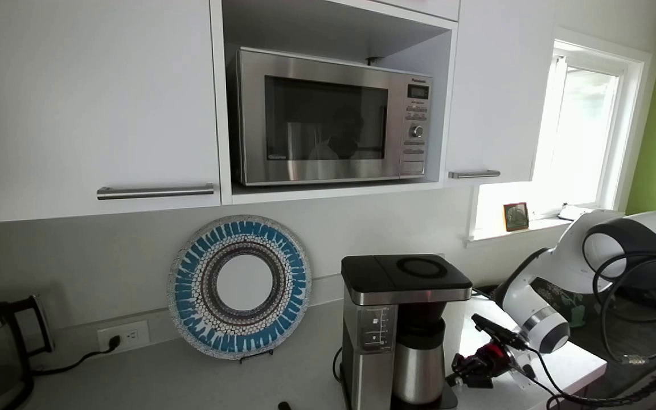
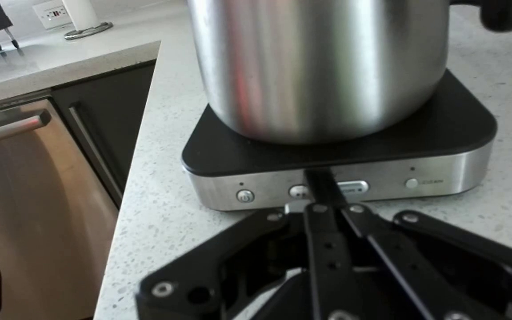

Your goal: Press the bottom right rectangular button on the coffee maker

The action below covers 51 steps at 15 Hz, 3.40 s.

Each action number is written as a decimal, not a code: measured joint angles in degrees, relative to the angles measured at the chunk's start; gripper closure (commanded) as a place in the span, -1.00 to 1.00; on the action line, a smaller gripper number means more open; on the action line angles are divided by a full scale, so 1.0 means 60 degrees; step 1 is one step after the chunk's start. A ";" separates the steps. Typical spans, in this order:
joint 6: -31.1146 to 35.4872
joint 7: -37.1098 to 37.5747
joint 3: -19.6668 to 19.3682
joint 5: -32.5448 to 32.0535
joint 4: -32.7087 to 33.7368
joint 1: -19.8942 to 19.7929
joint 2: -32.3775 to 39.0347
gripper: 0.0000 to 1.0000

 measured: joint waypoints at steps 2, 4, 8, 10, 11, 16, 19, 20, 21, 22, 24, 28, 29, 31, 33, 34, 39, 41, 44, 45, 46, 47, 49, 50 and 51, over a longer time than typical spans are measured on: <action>0.0000 0.0000 -0.0002 0.0000 0.0000 0.0000 -0.0001 1.00; 0.0000 0.0000 -0.0002 0.0000 0.0000 0.0000 -0.0001 1.00; 0.0001 -0.0002 -0.0002 -0.0001 0.0000 0.0001 -0.0001 0.44; 0.0001 -0.0002 -0.0002 -0.0001 0.0000 0.0001 -0.0001 0.35; 0.0000 -0.0002 -0.0002 -0.0004 -0.0001 0.0001 -0.0001 0.22; 0.0058 -0.0915 -0.0217 -0.1150 0.0103 0.0167 -0.0352 -0.54; 0.0362 -0.1615 -0.0351 -0.2020 0.0164 0.0265 -0.0787 -0.98; 0.0587 -0.1854 -0.0368 -0.2251 0.0164 0.0287 -0.0949 -1.00; 0.0824 -0.2102 -0.0372 -0.2431 0.0162 0.0303 -0.1091 -1.00; 0.1066 -0.2362 -0.0371 -0.2591 0.0159 0.0320 -0.1222 -1.00; 0.1491 -0.2927 -0.0370 -0.2905 0.0131 0.0355 -0.1461 -1.00; 0.2308 -0.3997 -0.0366 -0.3704 -0.0131 0.0438 -0.2083 -1.00; 0.2512 -0.4204 -0.0365 -0.3973 -0.0240 0.0455 -0.2304 -1.00; 0.2897 -0.4502 -0.0360 -0.4519 -0.0485 0.0480 -0.2784 -1.00; 0.3288 -0.4677 -0.0337 -0.5095 -0.0736 0.0490 -0.3294 -1.00; 0.3477 -0.4747 -0.0318 -0.5380 -0.0869 0.0493 -0.3573 -1.00; 0.4513 -0.5188 -0.0126 -0.6710 -0.1593 0.0496 -0.5008 -1.00; 0.4867 -0.5349 -0.0043 -0.7108 -0.1881 0.0496 -0.5513 -1.00; 0.5217 -0.5576 0.0037 -0.7517 -0.2296 0.0495 -0.6229 -1.00; 0.5290 -0.5654 0.0056 -0.7623 -0.2432 0.0496 -0.6475 -1.00; 0.5355 -0.5721 0.0071 -0.7720 -0.2557 0.0495 -0.6721 -1.00; 0.5433 -0.5790 0.0084 -0.7796 -0.2685 0.0495 -0.6965 -1.00; 0.5546 -0.5916 0.0097 -0.7936 -0.2925 0.0495 -0.7458 -1.00; 0.5575 -0.5951 0.0097 -0.8017 -0.3021 0.0492 -0.7685 -1.00; 0.5584 -0.5964 0.0098 -0.8141 -0.3128 0.0483 -0.7923 -1.00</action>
